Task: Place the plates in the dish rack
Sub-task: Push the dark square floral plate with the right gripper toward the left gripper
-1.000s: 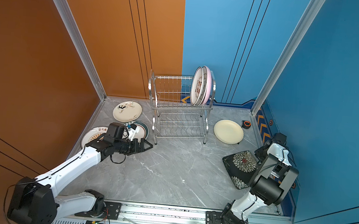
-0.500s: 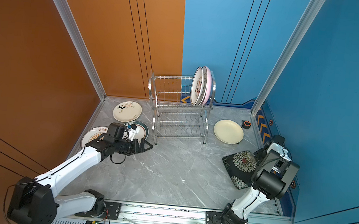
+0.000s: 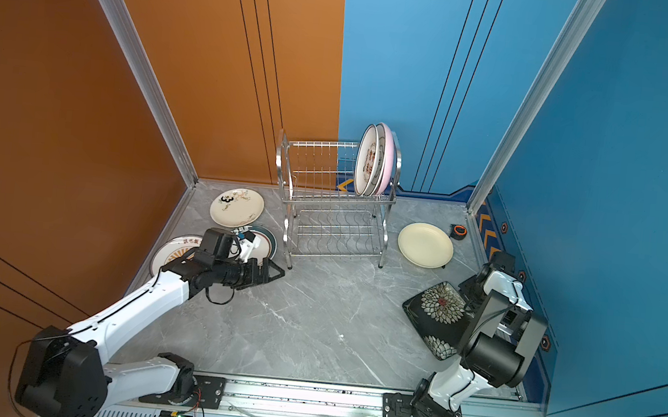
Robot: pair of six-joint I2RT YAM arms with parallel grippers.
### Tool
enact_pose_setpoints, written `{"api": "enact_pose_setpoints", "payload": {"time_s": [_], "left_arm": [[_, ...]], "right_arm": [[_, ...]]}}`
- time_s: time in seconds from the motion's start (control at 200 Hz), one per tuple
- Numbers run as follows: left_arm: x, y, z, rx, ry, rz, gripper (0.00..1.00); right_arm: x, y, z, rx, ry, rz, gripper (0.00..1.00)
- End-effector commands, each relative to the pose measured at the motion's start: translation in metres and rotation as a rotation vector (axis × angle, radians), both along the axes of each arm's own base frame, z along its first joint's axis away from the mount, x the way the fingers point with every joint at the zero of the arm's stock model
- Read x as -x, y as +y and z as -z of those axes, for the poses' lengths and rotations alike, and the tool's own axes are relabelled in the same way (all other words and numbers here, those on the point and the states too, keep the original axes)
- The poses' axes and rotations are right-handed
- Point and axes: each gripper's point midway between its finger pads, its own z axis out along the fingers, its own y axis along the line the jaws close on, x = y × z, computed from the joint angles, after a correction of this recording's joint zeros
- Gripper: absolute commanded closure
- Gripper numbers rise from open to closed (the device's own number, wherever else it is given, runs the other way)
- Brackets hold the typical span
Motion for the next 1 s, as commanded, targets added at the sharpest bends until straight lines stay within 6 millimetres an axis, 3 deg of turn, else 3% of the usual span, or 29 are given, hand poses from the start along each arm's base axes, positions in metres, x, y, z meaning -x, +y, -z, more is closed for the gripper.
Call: {"api": "enact_pose_setpoints", "payload": {"time_s": [0.0,0.155,0.245,0.355,0.43,0.541,0.626,0.836,0.991], "left_arm": [[-0.001,0.002,0.000,-0.001,-0.020,0.001,0.02],[0.003,0.005,0.002,0.009,-0.017,0.000,0.02],[0.005,0.007,0.003,0.014,-0.015,0.000,0.02],[0.006,0.009,0.001,0.025,-0.018,0.002,0.02],[0.007,0.011,0.001,0.030,-0.018,-0.001,0.02],[0.009,0.014,0.001,0.035,-0.016,-0.003,0.02],[0.011,0.015,0.002,0.040,-0.012,-0.004,0.02],[0.011,0.016,0.003,0.046,-0.012,0.003,0.02],[0.009,0.015,0.002,0.048,-0.013,0.009,0.02]], "right_arm": [[0.021,0.040,0.009,-0.087,0.053,-0.006,0.64],[0.034,0.073,0.016,-0.108,0.072,-0.037,0.64],[0.035,0.083,0.013,-0.100,0.063,-0.059,0.64],[0.039,0.070,-0.001,-0.055,0.044,-0.042,0.58],[0.047,0.054,-0.010,-0.053,0.025,0.002,0.47],[0.067,0.033,-0.012,-0.070,0.027,0.066,0.32],[0.081,0.024,-0.007,-0.099,0.033,0.107,0.27],[0.094,0.030,0.003,-0.164,0.024,0.131,0.04],[0.090,0.040,0.009,-0.210,-0.013,0.138,0.00]]}}
